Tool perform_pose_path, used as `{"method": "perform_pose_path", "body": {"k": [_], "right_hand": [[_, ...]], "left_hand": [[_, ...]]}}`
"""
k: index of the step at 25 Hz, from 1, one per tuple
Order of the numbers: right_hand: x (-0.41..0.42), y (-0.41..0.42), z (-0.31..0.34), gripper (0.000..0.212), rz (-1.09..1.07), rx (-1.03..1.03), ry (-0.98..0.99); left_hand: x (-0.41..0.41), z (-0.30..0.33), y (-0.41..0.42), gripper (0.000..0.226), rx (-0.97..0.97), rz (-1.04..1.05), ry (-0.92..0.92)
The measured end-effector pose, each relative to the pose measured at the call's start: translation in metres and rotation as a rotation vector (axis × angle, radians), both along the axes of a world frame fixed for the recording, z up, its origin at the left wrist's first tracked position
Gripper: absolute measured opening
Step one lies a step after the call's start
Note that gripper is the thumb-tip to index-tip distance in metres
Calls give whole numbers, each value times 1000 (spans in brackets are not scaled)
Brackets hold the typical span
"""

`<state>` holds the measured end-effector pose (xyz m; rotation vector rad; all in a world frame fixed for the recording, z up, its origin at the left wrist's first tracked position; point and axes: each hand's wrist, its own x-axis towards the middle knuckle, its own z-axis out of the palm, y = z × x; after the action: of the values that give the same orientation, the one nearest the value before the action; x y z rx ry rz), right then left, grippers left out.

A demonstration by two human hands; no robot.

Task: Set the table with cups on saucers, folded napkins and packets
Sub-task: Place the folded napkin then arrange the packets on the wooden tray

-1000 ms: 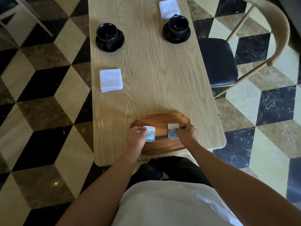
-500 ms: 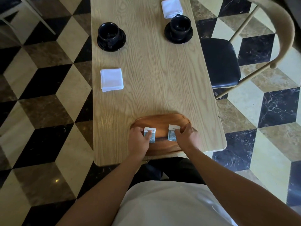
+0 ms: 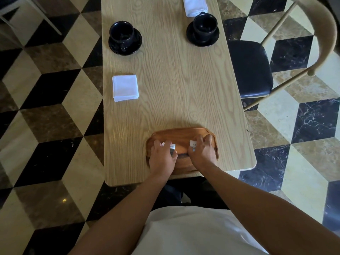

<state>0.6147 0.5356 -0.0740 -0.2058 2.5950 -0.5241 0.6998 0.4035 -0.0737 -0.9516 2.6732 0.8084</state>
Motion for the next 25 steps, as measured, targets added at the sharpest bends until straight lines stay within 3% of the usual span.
{"method": "perform_pose_path", "body": {"k": [12, 17, 21, 25], "right_hand": [[-5, 3, 2, 44, 161, 12, 0], [-9, 0, 5, 44, 144, 64, -42], [-8, 0, 4, 47, 142, 85, -21], [-3, 7, 2, 44, 103, 23, 83]], "left_hand": [[1, 2, 8, 38, 6, 46, -49], [2, -1, 5, 51, -75, -41, -47], [2, -4, 2, 65, -4, -33, -7], [12, -4, -5, 63, -112, -68, 97]]}}
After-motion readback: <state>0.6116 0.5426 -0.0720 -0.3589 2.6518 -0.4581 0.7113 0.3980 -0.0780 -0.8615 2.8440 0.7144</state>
